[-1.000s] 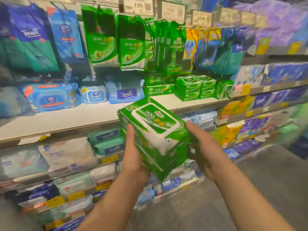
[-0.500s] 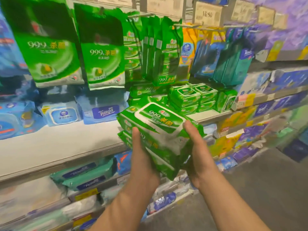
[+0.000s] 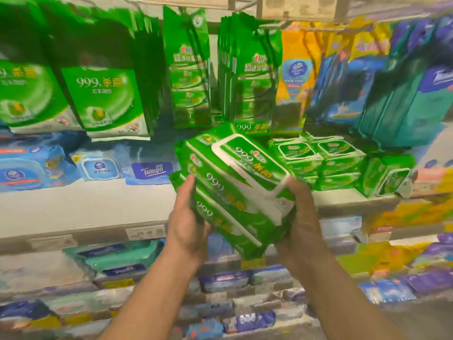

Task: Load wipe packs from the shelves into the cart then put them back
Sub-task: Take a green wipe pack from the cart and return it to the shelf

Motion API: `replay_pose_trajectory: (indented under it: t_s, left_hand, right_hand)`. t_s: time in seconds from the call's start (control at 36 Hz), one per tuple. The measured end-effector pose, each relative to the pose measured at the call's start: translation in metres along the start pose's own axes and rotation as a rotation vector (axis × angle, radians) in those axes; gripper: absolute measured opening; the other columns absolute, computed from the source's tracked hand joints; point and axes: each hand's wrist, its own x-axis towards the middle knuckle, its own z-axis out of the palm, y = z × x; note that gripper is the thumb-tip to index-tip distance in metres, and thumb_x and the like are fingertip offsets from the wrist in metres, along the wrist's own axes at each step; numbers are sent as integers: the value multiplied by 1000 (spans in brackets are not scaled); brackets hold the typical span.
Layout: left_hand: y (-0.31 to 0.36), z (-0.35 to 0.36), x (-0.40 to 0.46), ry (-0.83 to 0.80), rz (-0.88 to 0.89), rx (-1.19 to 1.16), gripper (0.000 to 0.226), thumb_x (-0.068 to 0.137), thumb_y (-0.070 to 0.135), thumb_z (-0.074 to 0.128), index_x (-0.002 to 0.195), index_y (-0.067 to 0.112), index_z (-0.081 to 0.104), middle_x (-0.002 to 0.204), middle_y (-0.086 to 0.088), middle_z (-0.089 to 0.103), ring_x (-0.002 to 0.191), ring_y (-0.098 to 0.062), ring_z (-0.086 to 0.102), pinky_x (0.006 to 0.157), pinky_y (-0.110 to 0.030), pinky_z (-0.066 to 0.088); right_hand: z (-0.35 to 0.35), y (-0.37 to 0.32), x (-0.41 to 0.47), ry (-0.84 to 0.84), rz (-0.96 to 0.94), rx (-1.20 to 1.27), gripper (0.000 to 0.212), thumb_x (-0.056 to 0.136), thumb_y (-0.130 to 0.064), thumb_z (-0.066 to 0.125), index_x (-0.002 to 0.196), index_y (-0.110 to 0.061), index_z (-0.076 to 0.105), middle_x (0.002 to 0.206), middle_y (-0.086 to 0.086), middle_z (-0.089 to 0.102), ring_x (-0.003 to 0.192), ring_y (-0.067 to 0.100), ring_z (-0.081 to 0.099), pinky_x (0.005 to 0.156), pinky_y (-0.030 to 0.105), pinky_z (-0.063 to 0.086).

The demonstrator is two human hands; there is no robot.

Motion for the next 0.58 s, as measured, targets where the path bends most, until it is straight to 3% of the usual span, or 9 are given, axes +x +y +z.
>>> replay_pose_trajectory:
  t_s: [0.08, 0.14, 0.22, 0.33, 0.47, 0.53, 0.58]
  left_hand:
    - [9, 3, 4, 15, 11, 6, 36, 100, 52, 47, 102, 26, 73, 96, 3, 76, 80, -10, 71, 77, -33, 51]
    - [14, -1, 8, 28, 6, 27, 36, 101, 51, 47, 94, 26, 71, 83, 5, 75, 72, -9, 71, 75, -33, 53]
    - [18, -3, 15, 48, -17, 52, 34, 97, 56, 51, 101, 26, 67, 85, 1, 68, 80, -15, 62, 78, -36, 46]
    - [25, -1, 24, 64, -22, 61, 30, 96, 50, 52, 109, 27, 66, 100, -4, 64, 98, -21, 59, 92, -43, 46]
    - [33, -9, 36, 110, -5, 87, 25, 98, 39, 54, 92, 20, 68, 73, 1, 69, 69, -13, 67, 71, -33, 62]
    - [38, -15, 40, 102, -8, 153, 24, 100, 35, 50, 93, 20, 67, 74, 0, 68, 63, -11, 64, 59, -23, 57]
    - [44, -23, 44, 101, -43, 140, 24, 100, 30, 47, 94, 18, 67, 82, -2, 68, 70, -15, 64, 69, -28, 54]
  right_hand:
    - [-7, -10, 13, -67, -9, -38, 65, 81, -54, 62, 137, -21, 61, 124, 11, 72, 109, 30, 71, 90, 46, 58]
    - [-10, -17, 20, -100, -1, -83, 62, 83, -54, 56, 135, -21, 63, 124, 12, 71, 107, 32, 71, 90, 48, 58]
    - [-11, -24, 31, -146, 23, -160, 62, 84, -58, 55, 136, -24, 62, 126, 14, 71, 112, 37, 69, 102, 62, 49]
    - [-8, -31, 47, -145, 50, -252, 56, 87, -59, 52, 131, -27, 66, 121, 13, 73, 109, 37, 70, 102, 69, 45]
    - [-2, -40, 64, -98, 107, -317, 64, 84, -64, 53, 123, -17, 72, 113, 15, 75, 94, 30, 71, 102, 58, 48]
    - [0, -43, 69, -110, 109, -316, 62, 88, -62, 51, 117, -12, 75, 100, 16, 75, 82, 29, 69, 94, 49, 50]
    - [0, -45, 74, -122, 127, -293, 60, 91, -59, 50, 112, -9, 76, 85, 14, 73, 71, 28, 66, 85, 42, 49]
